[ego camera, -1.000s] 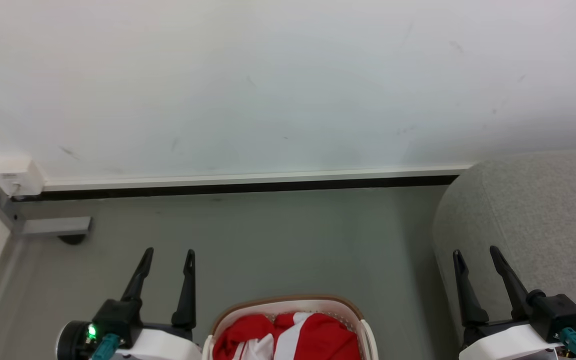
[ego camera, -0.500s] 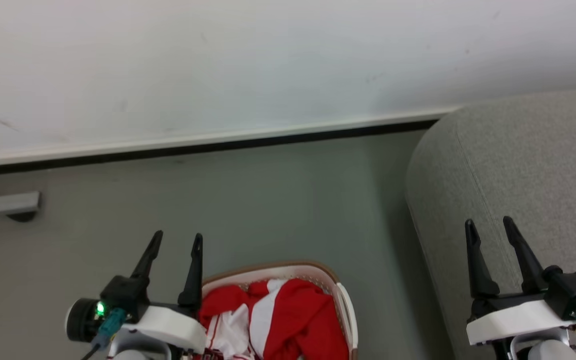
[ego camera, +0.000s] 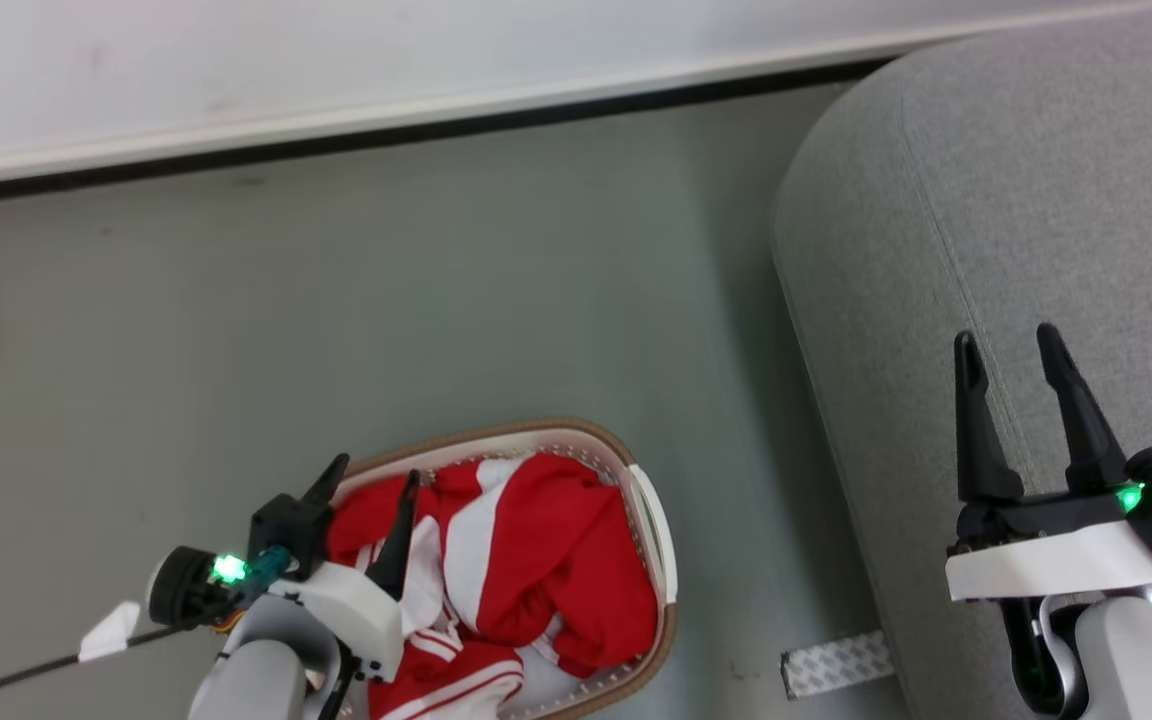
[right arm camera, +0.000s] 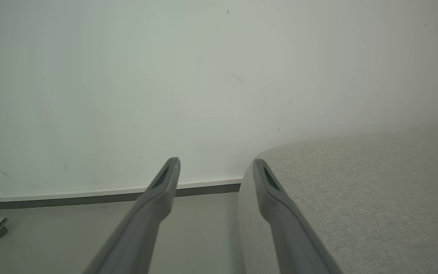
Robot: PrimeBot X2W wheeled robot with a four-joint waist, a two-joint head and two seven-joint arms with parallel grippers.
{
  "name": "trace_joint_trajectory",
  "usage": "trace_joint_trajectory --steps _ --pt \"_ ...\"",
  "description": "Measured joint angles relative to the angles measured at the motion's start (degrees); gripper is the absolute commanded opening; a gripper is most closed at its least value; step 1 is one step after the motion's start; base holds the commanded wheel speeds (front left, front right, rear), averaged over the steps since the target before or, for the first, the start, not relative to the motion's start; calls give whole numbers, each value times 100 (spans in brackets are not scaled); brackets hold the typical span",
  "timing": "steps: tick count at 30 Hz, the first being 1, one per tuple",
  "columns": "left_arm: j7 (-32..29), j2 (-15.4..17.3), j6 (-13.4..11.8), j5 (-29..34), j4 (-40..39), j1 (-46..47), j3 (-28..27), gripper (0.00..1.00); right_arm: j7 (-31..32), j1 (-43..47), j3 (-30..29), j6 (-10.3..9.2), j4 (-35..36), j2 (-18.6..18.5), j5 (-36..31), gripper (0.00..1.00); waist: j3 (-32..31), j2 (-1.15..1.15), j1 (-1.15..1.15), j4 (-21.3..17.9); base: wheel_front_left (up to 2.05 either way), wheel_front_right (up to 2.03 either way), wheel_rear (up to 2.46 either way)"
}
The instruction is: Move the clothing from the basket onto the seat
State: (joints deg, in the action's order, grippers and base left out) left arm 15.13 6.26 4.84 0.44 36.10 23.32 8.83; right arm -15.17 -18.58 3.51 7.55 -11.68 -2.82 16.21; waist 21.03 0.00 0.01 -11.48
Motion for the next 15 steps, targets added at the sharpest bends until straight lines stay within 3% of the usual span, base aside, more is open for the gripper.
trace_joint_trajectory --steps 9,15 --pt "-52 279 131 370 2064 864 517 100 0 -301 -25 0 153 -1 169 100 677 0 0 -312 0 0 0" --pt "-275 358 220 443 2980 1278 812 100 0 -391 -52 0 190 -2 333 100 1033 0 0 -556 0 0 0"
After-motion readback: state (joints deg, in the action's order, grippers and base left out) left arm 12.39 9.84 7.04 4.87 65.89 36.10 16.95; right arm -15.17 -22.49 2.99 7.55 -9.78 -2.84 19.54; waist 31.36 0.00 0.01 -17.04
